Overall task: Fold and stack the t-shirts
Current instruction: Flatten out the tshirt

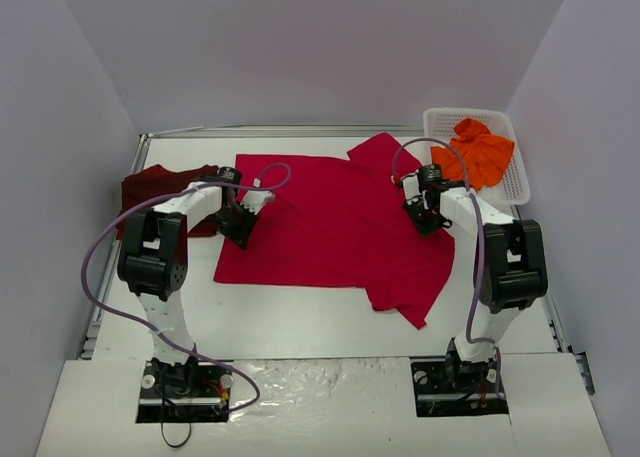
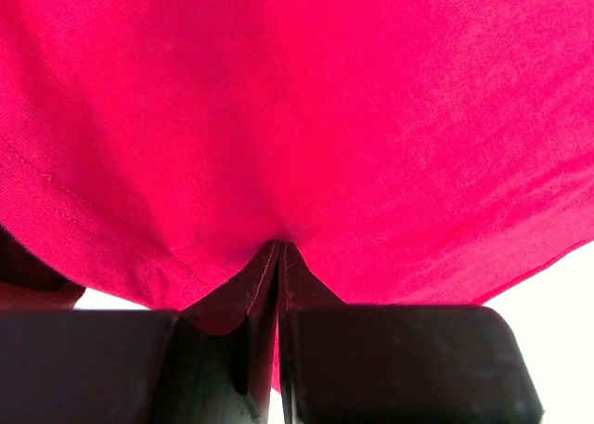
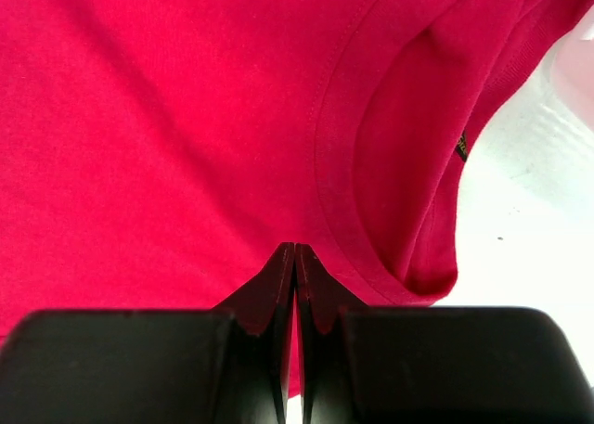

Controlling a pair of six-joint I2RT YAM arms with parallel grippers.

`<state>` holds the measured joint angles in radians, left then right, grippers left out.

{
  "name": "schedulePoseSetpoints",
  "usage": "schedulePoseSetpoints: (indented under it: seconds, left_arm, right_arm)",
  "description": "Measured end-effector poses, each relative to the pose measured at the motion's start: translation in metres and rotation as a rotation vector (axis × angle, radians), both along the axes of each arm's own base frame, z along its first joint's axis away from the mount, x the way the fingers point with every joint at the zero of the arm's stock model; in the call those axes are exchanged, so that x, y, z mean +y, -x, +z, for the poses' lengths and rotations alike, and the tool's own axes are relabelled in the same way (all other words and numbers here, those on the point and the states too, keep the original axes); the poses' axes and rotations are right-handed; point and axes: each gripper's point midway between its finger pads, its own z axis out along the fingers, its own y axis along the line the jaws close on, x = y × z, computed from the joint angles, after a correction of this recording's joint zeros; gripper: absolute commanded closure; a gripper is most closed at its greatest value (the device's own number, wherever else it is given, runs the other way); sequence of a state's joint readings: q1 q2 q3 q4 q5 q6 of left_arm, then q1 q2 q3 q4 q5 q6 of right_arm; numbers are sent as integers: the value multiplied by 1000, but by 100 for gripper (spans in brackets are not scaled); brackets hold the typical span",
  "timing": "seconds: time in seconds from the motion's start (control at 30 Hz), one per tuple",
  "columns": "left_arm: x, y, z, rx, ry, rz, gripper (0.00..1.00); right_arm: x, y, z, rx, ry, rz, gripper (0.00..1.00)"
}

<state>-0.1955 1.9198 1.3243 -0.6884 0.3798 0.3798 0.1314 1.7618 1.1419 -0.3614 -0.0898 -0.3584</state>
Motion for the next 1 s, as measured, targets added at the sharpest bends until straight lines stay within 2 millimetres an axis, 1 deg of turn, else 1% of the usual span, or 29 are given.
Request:
schedulePoseSetpoints:
  seconds: [0.23,0.4,0.67,0.8,0.93,1.0]
  left_arm:
    - [1,0,0,3,-7,17,98]
    - [1,0,0,3,-8,20,98]
    - [1,-1,0,2,-11,23,98]
    - [3,-2,0,0,-22,28,98]
    - [7,-12,0,-13,-48,37,98]
    - [10,-23,1,-27,-67,47,98]
  right_arm:
    - [-2,-2,-4,8,11,-24,100]
    - [-2,-12,-23,51,23,-39,100]
    - [-4,-36,-25,52,52,-60,100]
    - [-8,-52,-24,49,82,-71,100]
    - [-10,-69,-23,40,106,-79,100]
    - [-11,-77,-23,38,114,-83,100]
